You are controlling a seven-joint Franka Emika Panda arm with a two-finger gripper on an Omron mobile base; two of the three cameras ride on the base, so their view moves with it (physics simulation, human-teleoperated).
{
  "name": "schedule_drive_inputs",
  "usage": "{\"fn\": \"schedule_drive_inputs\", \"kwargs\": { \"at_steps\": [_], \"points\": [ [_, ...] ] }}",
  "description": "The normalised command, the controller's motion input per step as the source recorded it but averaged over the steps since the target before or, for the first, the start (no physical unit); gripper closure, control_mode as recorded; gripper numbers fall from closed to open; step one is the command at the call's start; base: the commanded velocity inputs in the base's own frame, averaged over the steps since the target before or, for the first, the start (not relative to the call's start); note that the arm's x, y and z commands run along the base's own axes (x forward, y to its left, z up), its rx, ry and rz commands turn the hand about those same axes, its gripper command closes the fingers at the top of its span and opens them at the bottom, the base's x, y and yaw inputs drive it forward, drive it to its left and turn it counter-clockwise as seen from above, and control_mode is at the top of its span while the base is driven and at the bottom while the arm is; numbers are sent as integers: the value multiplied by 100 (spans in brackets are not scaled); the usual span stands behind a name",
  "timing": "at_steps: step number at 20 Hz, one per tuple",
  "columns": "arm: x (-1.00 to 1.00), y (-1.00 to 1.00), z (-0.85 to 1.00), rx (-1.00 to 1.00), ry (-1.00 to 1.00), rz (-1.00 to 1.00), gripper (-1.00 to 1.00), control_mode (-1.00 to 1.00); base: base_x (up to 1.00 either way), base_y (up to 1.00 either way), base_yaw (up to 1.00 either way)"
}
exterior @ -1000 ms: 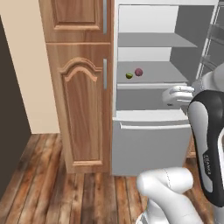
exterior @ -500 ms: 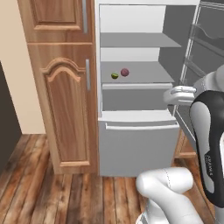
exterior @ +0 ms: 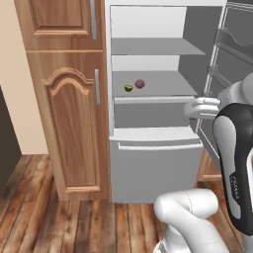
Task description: Open the fridge, remove the kiwi, onion, and shrimp, and place them on any counter.
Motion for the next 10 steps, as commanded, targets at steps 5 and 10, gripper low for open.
{"fn": "schedule_drive_inputs", "kwargs": {
  "at_steps": [5,10],
  "points": [
    [0,0,0,0,0,0,-100,100,42,-18,-4],
    [0,0,0,0,0,0,-100,100,58,-5,-3]
  ]
}}
